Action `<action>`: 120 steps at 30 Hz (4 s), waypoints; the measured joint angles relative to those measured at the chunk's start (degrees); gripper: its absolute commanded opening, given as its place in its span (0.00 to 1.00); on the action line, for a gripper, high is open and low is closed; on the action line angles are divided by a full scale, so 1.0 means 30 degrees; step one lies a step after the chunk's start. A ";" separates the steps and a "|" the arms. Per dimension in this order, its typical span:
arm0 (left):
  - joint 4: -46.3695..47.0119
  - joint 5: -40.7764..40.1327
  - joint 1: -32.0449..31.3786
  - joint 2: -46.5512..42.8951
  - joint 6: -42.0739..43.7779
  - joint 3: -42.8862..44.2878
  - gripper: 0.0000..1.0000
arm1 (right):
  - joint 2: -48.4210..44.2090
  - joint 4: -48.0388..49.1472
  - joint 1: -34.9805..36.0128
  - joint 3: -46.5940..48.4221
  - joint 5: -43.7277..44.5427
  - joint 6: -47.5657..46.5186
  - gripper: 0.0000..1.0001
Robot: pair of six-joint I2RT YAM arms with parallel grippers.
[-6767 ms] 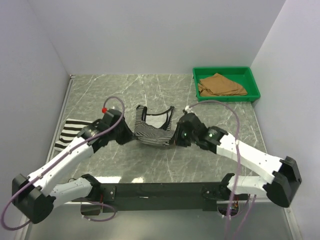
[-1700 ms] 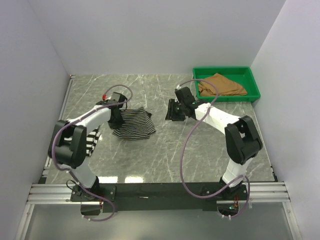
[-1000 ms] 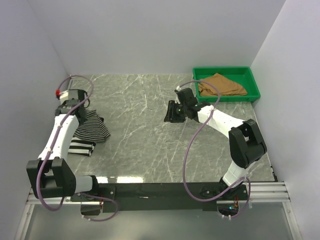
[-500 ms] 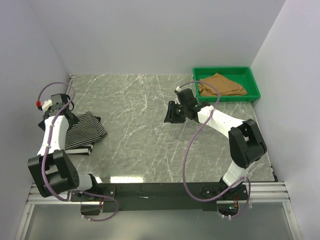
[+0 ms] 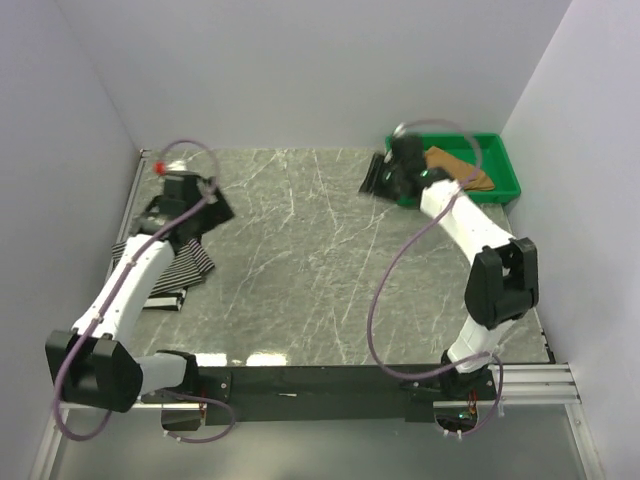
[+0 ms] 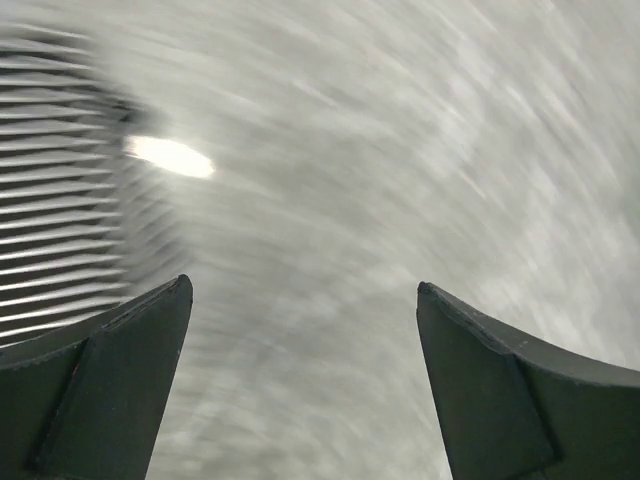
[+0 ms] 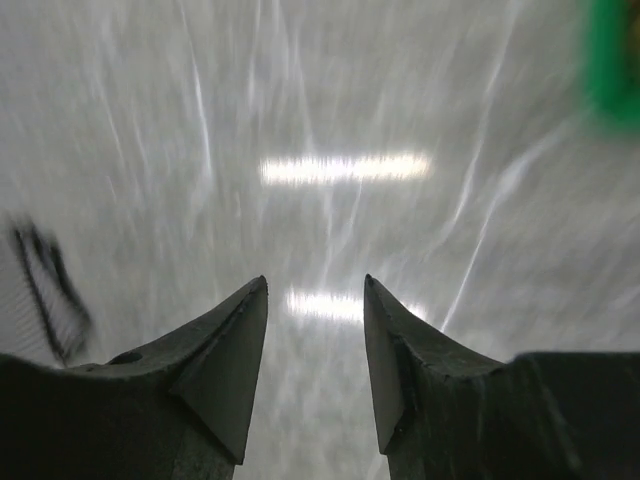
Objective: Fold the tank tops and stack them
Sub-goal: Grab the tank top from the pile, then move the tank top to the center of the board
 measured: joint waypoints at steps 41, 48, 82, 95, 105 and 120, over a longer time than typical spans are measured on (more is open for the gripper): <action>0.2521 0.7606 -0.5552 0.4197 0.0561 0.1814 0.99 | 1.5409 -0.5646 -0.6615 1.6895 0.4226 -0.0656 0.48; 0.2535 0.7898 -0.5552 0.4656 0.0561 0.1814 0.99 | 1.5708 -0.6462 -0.6615 1.7580 0.4211 -0.0488 0.39; 0.2892 0.8131 -0.5530 0.5362 0.0488 0.2885 0.98 | 0.7934 -0.1413 -0.5756 1.7784 0.3461 -0.0692 0.00; 0.3825 0.7512 -0.3395 0.2266 -0.1049 0.1690 0.98 | -0.1581 0.0372 0.1996 1.7617 0.3359 -0.2506 0.00; 0.4197 0.5807 -0.1778 -0.1625 -0.2703 -0.1027 0.99 | -1.0673 0.5333 0.4860 -0.3519 0.1785 0.0153 0.29; 0.6025 0.7490 -0.3213 -0.0415 -0.4517 -0.8932 0.85 | -1.4047 0.3912 0.8167 -1.6371 0.3570 0.4699 0.51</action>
